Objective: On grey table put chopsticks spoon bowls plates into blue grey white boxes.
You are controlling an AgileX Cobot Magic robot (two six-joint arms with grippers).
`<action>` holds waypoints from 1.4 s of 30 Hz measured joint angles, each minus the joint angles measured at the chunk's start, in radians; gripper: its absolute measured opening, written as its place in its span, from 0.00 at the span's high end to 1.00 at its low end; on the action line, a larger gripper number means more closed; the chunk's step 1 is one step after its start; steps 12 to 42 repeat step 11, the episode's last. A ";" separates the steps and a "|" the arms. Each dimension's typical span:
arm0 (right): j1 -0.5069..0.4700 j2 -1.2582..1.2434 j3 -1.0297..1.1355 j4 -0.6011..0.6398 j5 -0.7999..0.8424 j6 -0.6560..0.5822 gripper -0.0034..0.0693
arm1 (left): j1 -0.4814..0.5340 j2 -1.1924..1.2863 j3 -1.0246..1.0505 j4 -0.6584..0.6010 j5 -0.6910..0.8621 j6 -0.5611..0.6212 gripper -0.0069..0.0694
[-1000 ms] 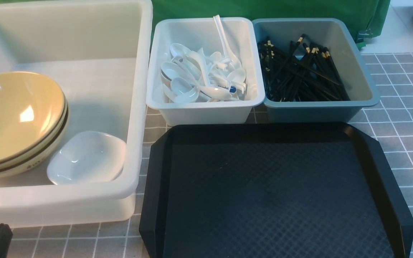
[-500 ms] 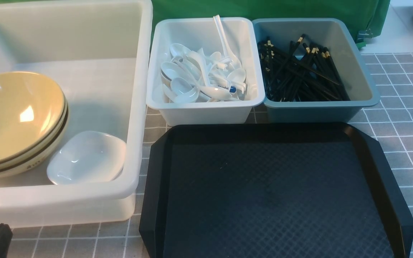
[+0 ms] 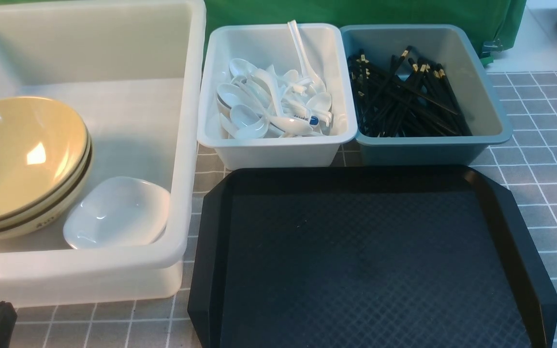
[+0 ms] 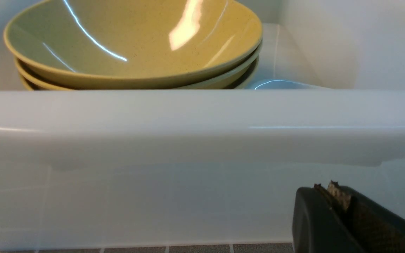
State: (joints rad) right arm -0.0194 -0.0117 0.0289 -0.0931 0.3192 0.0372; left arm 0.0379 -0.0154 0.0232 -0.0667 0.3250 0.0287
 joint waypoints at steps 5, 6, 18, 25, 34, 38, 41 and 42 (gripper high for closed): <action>0.000 0.000 0.000 0.000 0.000 0.000 0.77 | 0.000 0.000 0.000 0.000 -0.001 0.000 0.92; 0.000 0.000 0.000 0.000 0.000 0.000 0.77 | 0.000 0.000 0.000 0.000 -0.001 0.000 0.92; 0.000 0.000 0.000 0.000 0.000 0.000 0.77 | 0.000 0.000 0.000 0.000 -0.001 -0.002 0.92; 0.000 0.000 0.000 0.000 0.000 0.000 0.77 | 0.000 0.000 0.000 0.000 -0.001 -0.002 0.92; 0.000 0.000 0.000 0.000 0.000 0.000 0.77 | 0.000 0.000 0.000 0.000 -0.001 -0.002 0.92; 0.000 0.000 0.000 0.000 0.000 0.000 0.77 | 0.000 0.000 0.000 0.000 -0.001 -0.002 0.92; 0.000 0.000 0.000 0.000 0.000 0.000 0.77 | 0.000 0.000 0.000 0.000 -0.001 -0.002 0.92; 0.000 0.000 0.000 0.000 0.000 0.000 0.77 | 0.000 0.000 0.000 0.000 -0.001 -0.002 0.92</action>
